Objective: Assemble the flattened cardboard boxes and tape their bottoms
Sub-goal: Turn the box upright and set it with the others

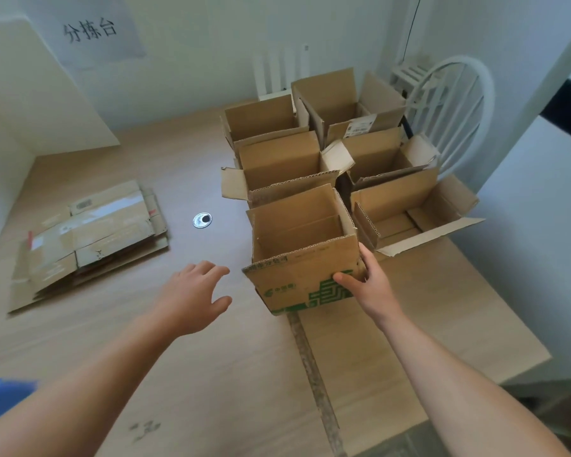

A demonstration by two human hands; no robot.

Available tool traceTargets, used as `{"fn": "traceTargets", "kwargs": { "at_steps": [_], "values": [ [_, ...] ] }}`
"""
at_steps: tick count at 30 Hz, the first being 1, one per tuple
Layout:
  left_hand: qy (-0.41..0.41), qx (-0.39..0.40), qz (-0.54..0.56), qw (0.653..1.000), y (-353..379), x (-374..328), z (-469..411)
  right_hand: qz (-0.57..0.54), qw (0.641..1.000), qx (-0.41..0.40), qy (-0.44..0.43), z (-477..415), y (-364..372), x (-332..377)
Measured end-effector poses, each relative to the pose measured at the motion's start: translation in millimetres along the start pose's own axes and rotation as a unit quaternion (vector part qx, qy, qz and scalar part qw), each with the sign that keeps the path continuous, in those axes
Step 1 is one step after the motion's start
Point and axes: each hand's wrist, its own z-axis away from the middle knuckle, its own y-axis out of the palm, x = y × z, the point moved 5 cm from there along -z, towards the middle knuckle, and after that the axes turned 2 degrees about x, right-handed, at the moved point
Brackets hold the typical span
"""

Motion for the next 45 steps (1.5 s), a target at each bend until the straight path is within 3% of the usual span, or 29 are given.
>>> {"fn": "traceTargets", "kwargs": {
  "at_steps": [5,14,16,21,27,34,39,41,45],
  "values": [
    [-0.024,-0.005,0.093,0.995,6.2,-20.7,0.1,0.055,0.997,-0.061,0.014,-15.8,-10.3,-6.9],
    [-0.044,0.016,0.164,0.985,22.4,-50.9,-6.8,-0.041,0.996,-0.073,0.043,-17.6,-4.3,-7.5],
    [-0.085,0.032,0.222,0.971,31.4,-54.1,-8.3,-0.046,0.995,-0.072,0.043,-20.4,-2.5,-6.8],
    [-0.146,0.050,0.429,0.890,52.0,-70.4,-13.4,-0.012,0.996,-0.076,0.051,-24.9,-5.7,-5.1],
    [-0.120,0.028,0.457,0.881,54.4,-89.3,-31.2,0.036,0.993,-0.091,0.069,-27.6,-10.4,-2.9],
    [-0.098,0.035,0.428,0.898,52.5,-90.1,-45.5,0.144,0.972,-0.169,0.072,-21.9,-20.8,29.1],
    [-0.094,0.043,0.348,0.932,41.7,-62.5,-39.7,0.214,0.948,-0.232,-0.040,3.5,-24.9,77.2],
    [-0.088,0.035,0.283,0.954,31.9,-46.8,-35.3,0.278,0.928,-0.218,-0.115,11.5,-16.9,101.8],
    [-0.082,0.008,0.148,0.986,6.8,-11.2,-20.6,0.400,0.891,-0.081,-0.197,7.7,32.9,138.5]
  ]
}}
